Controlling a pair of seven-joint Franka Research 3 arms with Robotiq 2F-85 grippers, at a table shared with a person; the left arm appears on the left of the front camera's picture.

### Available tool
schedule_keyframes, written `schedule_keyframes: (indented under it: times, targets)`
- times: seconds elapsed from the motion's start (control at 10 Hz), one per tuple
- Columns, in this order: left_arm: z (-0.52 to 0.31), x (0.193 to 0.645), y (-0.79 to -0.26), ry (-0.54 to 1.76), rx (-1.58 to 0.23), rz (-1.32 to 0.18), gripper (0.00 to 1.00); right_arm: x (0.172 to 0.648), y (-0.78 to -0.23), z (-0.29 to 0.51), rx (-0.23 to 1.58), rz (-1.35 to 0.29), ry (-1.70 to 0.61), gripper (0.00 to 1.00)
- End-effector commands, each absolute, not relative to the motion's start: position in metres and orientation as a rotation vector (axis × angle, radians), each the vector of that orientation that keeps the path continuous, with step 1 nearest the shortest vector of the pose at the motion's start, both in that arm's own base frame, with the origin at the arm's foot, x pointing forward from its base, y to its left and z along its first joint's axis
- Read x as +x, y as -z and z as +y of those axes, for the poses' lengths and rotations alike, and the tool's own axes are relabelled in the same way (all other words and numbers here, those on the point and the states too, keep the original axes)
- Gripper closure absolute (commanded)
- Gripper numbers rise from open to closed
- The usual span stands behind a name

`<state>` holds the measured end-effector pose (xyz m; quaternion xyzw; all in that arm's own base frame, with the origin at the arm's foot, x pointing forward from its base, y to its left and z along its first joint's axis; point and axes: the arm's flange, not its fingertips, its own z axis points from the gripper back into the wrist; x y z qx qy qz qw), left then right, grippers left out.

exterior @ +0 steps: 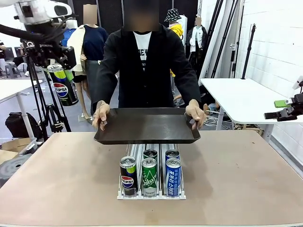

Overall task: Retrieve and hand over the desired beverage to the person.
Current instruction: Place the picked can on the Handle tray extended by the person.

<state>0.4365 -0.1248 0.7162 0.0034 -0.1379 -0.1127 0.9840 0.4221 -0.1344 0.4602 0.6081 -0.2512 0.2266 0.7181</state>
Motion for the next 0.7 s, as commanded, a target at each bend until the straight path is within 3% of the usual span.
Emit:
schedule_keyframes:
  times: [0.0,0.6]
  targets:
    - [-0.142,0.45,-0.733,0.22,0.031,-0.266,1.0,0.421,-0.46,-0.133,1.351,-0.567,-0.51,0.0]
    - [-0.223,0.487,-0.721,0.342,0.013,-0.165,1.0,0.421,-0.46,-0.133,1.351,-0.567,-0.51,0.0]
